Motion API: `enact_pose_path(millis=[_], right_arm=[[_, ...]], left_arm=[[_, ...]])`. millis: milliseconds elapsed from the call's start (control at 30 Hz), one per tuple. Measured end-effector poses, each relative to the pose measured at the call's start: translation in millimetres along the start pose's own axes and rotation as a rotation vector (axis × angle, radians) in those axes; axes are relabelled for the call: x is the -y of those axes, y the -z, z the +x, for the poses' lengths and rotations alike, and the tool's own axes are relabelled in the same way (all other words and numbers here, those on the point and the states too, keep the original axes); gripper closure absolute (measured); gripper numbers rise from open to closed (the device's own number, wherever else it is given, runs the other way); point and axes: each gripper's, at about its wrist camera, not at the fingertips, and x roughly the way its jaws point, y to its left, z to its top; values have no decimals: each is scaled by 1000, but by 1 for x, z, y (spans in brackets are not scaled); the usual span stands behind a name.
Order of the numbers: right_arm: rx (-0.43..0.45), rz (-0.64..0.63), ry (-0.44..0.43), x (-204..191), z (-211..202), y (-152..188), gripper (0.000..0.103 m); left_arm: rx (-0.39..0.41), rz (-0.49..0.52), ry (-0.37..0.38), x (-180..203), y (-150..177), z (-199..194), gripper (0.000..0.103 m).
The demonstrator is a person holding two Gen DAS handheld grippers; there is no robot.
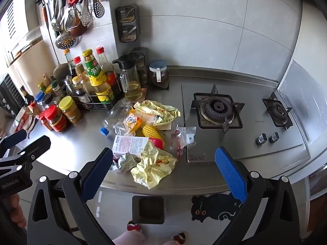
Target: Collect trash
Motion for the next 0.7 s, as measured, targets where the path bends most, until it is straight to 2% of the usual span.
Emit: enact_pose_path(millis=[700], right_arm=[[6, 7, -4, 5, 0, -3, 3]], left_arm=[[2, 7, -3, 2, -4, -1, 8]])
